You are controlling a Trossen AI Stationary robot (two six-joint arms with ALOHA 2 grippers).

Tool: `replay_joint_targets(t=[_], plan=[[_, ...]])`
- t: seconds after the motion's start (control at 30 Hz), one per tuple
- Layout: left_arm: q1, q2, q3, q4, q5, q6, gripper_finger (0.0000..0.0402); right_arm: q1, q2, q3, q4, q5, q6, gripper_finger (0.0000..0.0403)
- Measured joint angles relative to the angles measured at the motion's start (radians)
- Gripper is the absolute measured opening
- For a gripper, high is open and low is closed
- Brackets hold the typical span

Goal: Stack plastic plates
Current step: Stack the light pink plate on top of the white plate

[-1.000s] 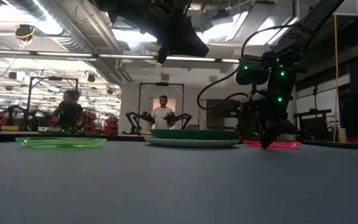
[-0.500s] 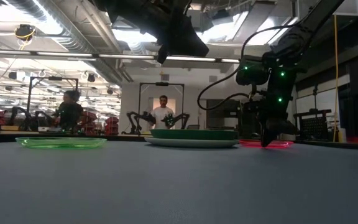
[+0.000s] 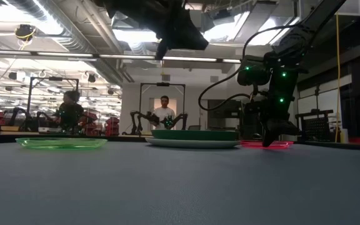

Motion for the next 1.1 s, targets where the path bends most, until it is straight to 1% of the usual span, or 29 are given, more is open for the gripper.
replay_joint_targets(t=[0.17, 0.23, 0.27, 0.33, 0.43, 0.5, 0.57, 0.63, 0.7, 0.77, 0.83, 0.9, 1.1], plan=[[0.000, -0.037, 0.000, -0.058, 0.004, 0.000, 0.0046, 0.000, -0.007, 0.000, -0.009, 0.004, 0.000, 0.0000], [0.001, -0.059, -0.001, -0.130, 0.007, 0.000, 0.0046, 0.000, -0.013, 0.000, -0.012, 0.005, 0.000, 0.0000], [0.001, -0.063, 0.000, -0.134, 0.006, 0.000, 0.0046, 0.000, -0.016, 0.000, -0.012, 0.006, 0.000, 0.0000], [0.001, -0.091, -0.002, -0.220, 0.008, 0.000, 0.0046, 0.000, -0.025, 0.001, -0.022, 0.005, 0.000, 0.0000], [-0.004, -0.115, 0.001, -0.271, 0.005, 0.001, 0.0046, 0.000, -0.028, 0.015, -0.042, 0.006, 0.000, 0.0000], [-0.005, -0.137, -0.003, -0.356, 0.004, 0.002, 0.0046, 0.000, -0.034, 0.028, -0.061, 0.007, -0.001, 0.0000], [-0.008, -0.147, 0.002, -0.383, 0.004, 0.025, 0.0046, 0.000, -0.038, 0.045, -0.070, 0.006, 0.000, 0.0000], [-0.013, -0.167, -0.005, -0.486, -0.002, 0.053, 0.0046, 0.000, -0.042, 0.063, -0.093, 0.007, -0.001, 0.0000], [-0.020, -0.173, 0.002, -0.495, -0.004, 0.071, 0.0046, 0.000, -0.049, 0.081, -0.104, 0.008, -0.005, 0.0000], [-0.027, -0.183, -0.003, -0.578, -0.004, 0.074, 0.0046, 0.000, -0.057, 0.099, -0.120, 0.026, -0.017, 0.0000], [-0.038, -0.183, -0.002, -0.579, -0.009, 0.074, 0.0046, 0.000, -0.068, 0.118, -0.142, 0.029, -0.024, 0.0000], [-0.047, -0.183, -0.002, -0.615, -0.022, 0.073, 0.0046, 0.000, -0.074, 0.141, -0.170, 0.042, -0.026, 0.0000], [-0.078, -0.182, -0.002, -0.617, -0.069, 0.072, 0.0046, 0.000, -0.085, 0.218, -0.262, 0.081, -0.029, 0.0000]])
